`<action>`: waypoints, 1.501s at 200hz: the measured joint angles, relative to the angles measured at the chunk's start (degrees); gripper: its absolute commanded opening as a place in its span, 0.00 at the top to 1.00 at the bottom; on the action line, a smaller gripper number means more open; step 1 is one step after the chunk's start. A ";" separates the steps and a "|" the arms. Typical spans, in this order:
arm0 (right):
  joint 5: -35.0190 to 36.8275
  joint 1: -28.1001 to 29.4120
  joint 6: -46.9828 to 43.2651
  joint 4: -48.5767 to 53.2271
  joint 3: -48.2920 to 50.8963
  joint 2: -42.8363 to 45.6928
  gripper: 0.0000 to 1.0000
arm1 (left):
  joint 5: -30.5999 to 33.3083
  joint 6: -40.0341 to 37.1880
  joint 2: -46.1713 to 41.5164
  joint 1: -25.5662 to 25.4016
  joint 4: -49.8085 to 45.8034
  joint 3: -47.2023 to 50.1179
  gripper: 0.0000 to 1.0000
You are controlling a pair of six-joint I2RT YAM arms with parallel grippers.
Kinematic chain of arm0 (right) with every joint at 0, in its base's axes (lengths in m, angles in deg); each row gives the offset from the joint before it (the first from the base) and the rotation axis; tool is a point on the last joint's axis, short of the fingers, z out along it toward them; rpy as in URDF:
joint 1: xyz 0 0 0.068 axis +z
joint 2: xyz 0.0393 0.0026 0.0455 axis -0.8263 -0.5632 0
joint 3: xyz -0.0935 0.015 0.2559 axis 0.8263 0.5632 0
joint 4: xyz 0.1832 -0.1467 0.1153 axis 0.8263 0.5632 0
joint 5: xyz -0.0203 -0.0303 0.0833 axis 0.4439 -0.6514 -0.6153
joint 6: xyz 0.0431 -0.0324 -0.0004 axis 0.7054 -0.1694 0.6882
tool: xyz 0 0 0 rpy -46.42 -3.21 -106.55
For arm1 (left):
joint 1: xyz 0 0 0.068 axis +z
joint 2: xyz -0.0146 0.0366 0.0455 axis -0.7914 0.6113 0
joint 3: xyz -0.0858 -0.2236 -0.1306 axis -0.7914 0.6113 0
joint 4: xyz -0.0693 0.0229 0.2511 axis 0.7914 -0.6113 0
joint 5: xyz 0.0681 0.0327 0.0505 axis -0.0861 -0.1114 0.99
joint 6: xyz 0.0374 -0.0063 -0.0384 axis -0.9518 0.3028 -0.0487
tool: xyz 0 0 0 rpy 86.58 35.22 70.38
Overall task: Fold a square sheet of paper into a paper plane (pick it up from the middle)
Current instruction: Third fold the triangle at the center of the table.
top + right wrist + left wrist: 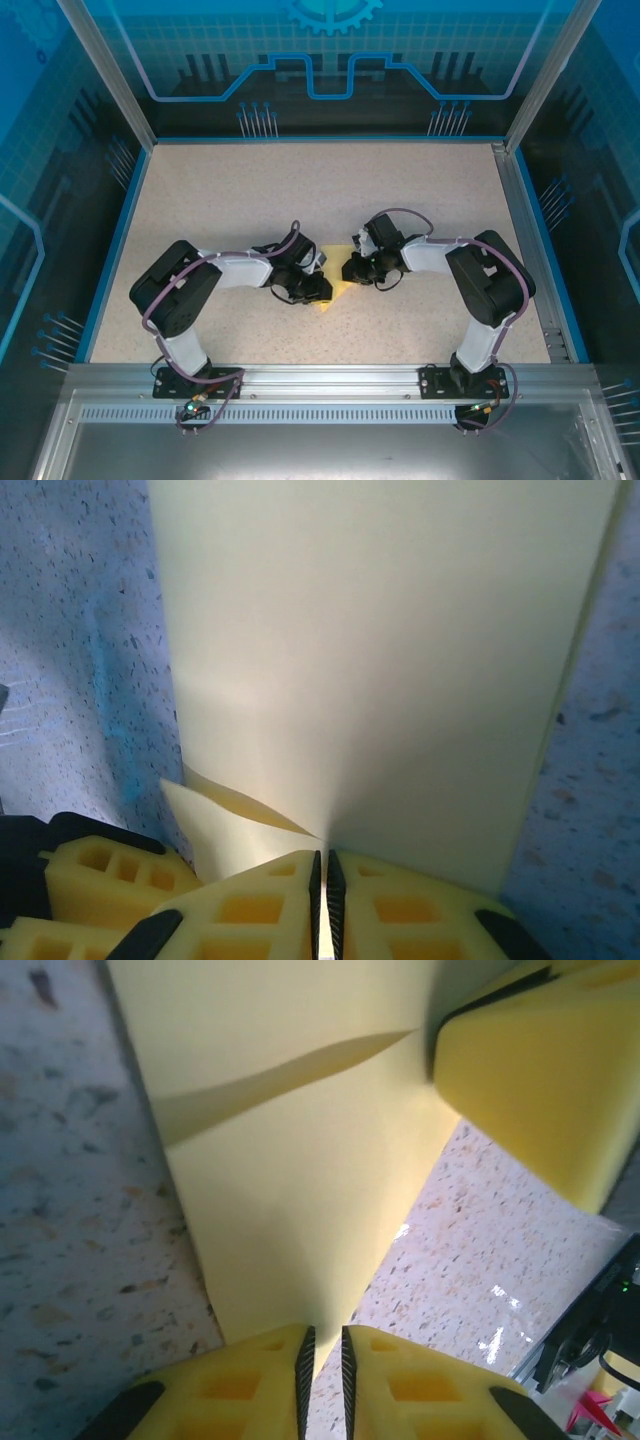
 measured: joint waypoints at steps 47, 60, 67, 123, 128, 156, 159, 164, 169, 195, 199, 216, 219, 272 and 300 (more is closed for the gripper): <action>1.53 -0.11 -0.20 2.21 -0.17 2.40 0.83 | -0.02 -0.02 -0.24 0.13 1.92 1.33 0.83; 1.70 -0.09 -0.22 2.62 -0.15 4.68 0.83 | -0.02 -0.02 -0.24 0.17 1.92 1.33 0.83; 1.68 -0.09 -0.24 2.67 -0.07 6.01 0.84 | 0.00 -0.02 -0.24 0.17 1.90 1.33 0.83; -0.48 2.16 0.44 0.11 1.99 8.63 0.97 | 0.13 0.00 -0.24 0.17 1.88 1.31 0.84; -0.74 2.80 0.72 -0.26 2.12 8.11 0.98 | 0.13 0.00 -0.24 0.17 1.88 1.31 0.84; -1.62 5.64 2.03 -2.51 2.47 4.90 1.00 | 0.17 0.00 -0.24 0.17 1.88 1.31 0.85; -1.66 5.81 2.21 -2.73 2.47 4.57 1.00 | 0.17 0.00 -0.24 0.17 1.88 1.31 0.85; -1.73 6.08 2.38 -2.99 2.47 4.09 1.00 | 0.20 0.00 -0.24 0.17 1.86 1.31 0.85; -1.73 6.32 2.64 -3.30 2.47 3.72 1.00 | 0.31 0.00 -0.24 0.17 1.81 1.31 0.85; -1.53 6.34 3.54 -4.52 2.84 2.56 1.00 | 0.42 0.00 -0.24 0.17 1.77 1.31 0.85; -1.40 6.34 3.61 -4.85 3.02 2.32 1.00 | 0.42 0.00 -0.24 0.17 1.79 1.31 0.85; -1.36 6.49 4.07 -5.90 3.58 0.96 1.00 | 0.44 0.00 -0.24 0.17 1.79 1.31 0.85; -1.44 6.47 4.17 -6.16 3.61 0.83 1.00 | 0.48 0.00 -0.24 0.17 1.75 1.31 0.85; -2.95 5.86 5.27 -10.36 5.25 0.28 0.99 | 0.98 0.00 -0.48 0.17 1.14 1.31 0.86; -4.72 4.74 5.44 -12.41 6.23 0.17 0.98 | 1.27 -0.04 -0.61 0.17 0.94 1.33 0.87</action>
